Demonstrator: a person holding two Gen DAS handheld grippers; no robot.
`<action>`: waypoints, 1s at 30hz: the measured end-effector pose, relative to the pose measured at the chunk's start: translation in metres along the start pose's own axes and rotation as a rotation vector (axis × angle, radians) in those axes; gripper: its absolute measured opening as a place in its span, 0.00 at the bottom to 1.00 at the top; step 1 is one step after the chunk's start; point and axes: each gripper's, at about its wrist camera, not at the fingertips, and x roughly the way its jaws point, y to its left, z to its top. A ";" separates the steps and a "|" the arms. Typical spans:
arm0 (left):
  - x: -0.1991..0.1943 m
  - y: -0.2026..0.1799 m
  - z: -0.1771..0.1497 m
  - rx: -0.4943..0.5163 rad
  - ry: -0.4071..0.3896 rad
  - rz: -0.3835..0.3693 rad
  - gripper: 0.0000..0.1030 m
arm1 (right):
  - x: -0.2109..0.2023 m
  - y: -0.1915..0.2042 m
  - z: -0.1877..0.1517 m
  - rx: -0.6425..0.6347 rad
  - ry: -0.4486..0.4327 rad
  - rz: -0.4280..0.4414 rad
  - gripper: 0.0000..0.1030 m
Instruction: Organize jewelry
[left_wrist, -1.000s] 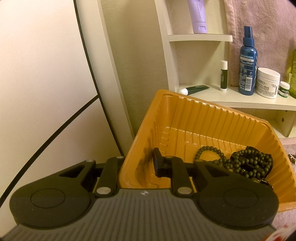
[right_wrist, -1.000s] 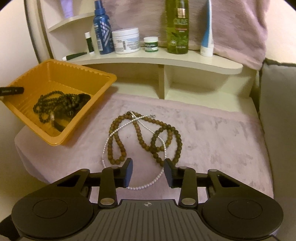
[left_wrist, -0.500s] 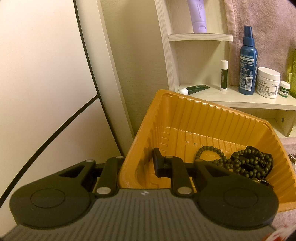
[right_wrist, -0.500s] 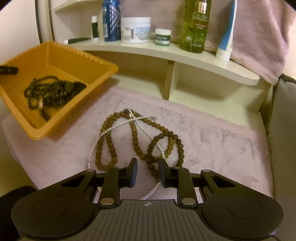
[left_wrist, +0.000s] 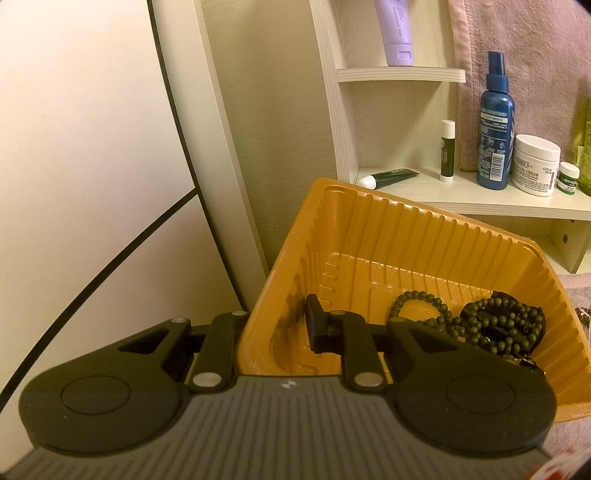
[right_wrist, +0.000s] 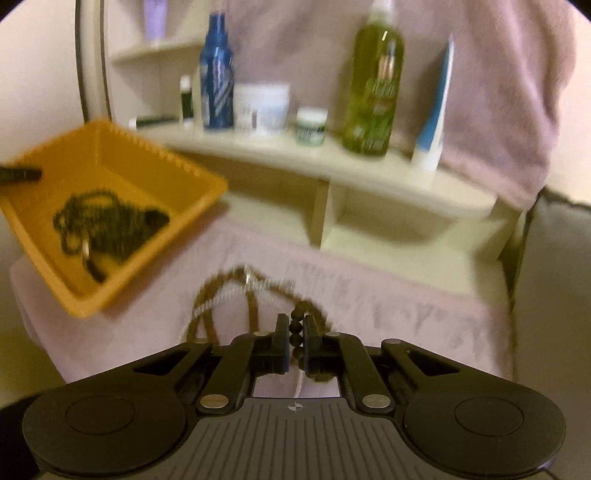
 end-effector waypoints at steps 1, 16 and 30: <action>0.000 0.000 0.000 0.000 0.000 0.000 0.18 | -0.006 -0.002 0.006 0.010 -0.018 0.005 0.07; 0.000 0.000 0.000 -0.001 0.000 0.000 0.18 | -0.014 0.041 0.083 0.063 -0.160 0.290 0.07; 0.000 0.001 0.000 -0.001 0.007 -0.003 0.18 | 0.062 0.125 0.124 0.028 -0.083 0.478 0.07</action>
